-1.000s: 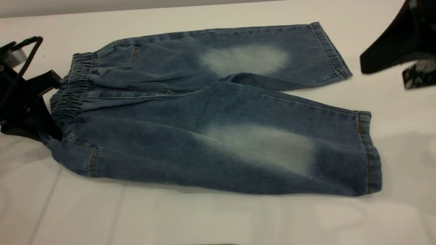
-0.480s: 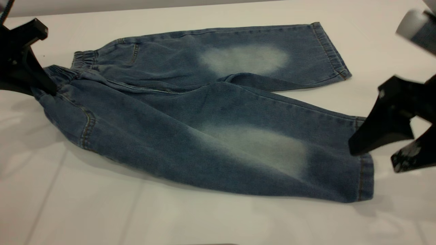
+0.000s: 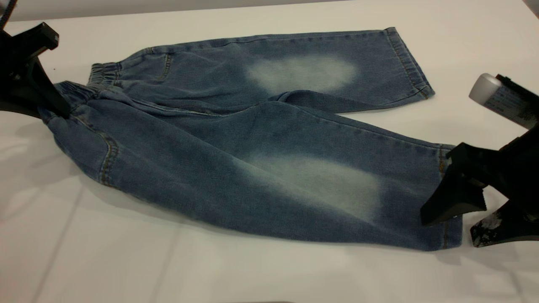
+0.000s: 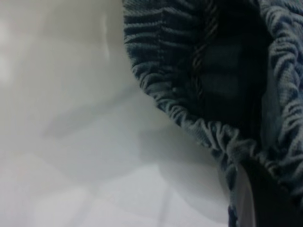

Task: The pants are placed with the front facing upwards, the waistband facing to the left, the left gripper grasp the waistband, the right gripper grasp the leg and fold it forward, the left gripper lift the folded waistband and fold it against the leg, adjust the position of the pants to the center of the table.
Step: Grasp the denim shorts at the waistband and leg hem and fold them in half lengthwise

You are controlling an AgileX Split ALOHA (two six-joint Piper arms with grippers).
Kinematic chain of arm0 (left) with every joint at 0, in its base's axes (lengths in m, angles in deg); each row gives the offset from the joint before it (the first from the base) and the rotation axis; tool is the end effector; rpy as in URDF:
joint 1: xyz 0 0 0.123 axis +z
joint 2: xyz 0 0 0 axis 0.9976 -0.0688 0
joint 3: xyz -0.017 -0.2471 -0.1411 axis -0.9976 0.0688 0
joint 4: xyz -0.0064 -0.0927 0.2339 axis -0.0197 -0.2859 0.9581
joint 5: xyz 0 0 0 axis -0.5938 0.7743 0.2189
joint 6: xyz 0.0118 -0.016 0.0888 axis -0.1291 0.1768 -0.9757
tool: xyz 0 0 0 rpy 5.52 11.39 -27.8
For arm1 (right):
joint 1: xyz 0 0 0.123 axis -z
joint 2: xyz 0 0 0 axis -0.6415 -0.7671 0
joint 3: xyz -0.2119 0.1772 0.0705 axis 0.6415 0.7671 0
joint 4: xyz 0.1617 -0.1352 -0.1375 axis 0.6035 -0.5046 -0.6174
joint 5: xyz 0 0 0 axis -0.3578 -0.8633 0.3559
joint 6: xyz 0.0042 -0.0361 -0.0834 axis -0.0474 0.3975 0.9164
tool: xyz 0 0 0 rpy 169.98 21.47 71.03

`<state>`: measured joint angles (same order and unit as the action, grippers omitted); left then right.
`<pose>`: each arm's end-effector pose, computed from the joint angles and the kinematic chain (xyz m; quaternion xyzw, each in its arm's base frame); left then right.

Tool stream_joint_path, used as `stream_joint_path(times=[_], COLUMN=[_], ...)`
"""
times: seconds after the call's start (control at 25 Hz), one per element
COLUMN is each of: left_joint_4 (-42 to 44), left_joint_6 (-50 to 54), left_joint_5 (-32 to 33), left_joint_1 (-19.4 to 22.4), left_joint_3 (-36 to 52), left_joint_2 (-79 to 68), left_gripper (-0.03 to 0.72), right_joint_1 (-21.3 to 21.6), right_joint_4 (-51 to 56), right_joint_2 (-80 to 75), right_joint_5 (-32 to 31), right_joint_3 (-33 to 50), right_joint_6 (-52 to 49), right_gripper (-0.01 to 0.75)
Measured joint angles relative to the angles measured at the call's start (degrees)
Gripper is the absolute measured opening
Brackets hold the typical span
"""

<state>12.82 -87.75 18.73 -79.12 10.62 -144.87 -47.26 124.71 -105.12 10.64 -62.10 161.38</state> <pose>0.3291 0.0129 0.1235 -0.1334 0.9691 -0.1529 0.1401 0.2114 0.0683 0.0476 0.1148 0.9610 0.2481 0.0427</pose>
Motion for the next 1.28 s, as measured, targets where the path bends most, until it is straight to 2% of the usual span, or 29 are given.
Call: stream_joint_path(times=[0.24, 0.48, 0.6, 0.76, 0.84, 1.04, 1.28], left_joint_4=[0.00, 0.00, 0.00, 0.00, 0.00, 0.10, 2.77], left_joint_6=[-0.05, -0.18, -0.18, -0.18, -0.18, -0.18, 0.96], left_joint_5=[0.05, 0.21, 0.21, 0.21, 0.44, 2.90, 4.97], left_joint_1=[0.00, 0.00, 0.00, 0.00, 0.00, 0.00, 0.00], left_joint_3=[0.00, 0.00, 0.00, 0.00, 0.00, 0.00, 3.04], left_joint_2=[0.00, 0.00, 0.00, 0.00, 0.00, 1.23, 9.57], left_gripper=[0.061, 0.061, 0.061, 0.062, 0.062, 0.062, 0.062], right_joint_1=[0.00, 0.00, 0.00, 0.00, 0.00, 0.00, 0.00], right_joint_4=[5.14, 6.70, 6.70, 6.70, 6.70, 3.91, -6.76], right_joint_2=[-2.84, -5.63, -5.73, -5.73, -5.73, -3.70, 5.87], right_joint_5=[-5.95, -8.18, -8.01, -8.01, -8.27, -8.82, -8.08], right_joint_3=[-0.87, -2.86, -2.91, -2.91, -2.91, -2.91, -2.35], right_joint_6=[6.23, 7.55, 7.82, 8.48, 9.22, 9.83, -0.32], right_gripper=[0.507, 0.475, 0.361, 0.104, 0.042, 0.029, 0.029])
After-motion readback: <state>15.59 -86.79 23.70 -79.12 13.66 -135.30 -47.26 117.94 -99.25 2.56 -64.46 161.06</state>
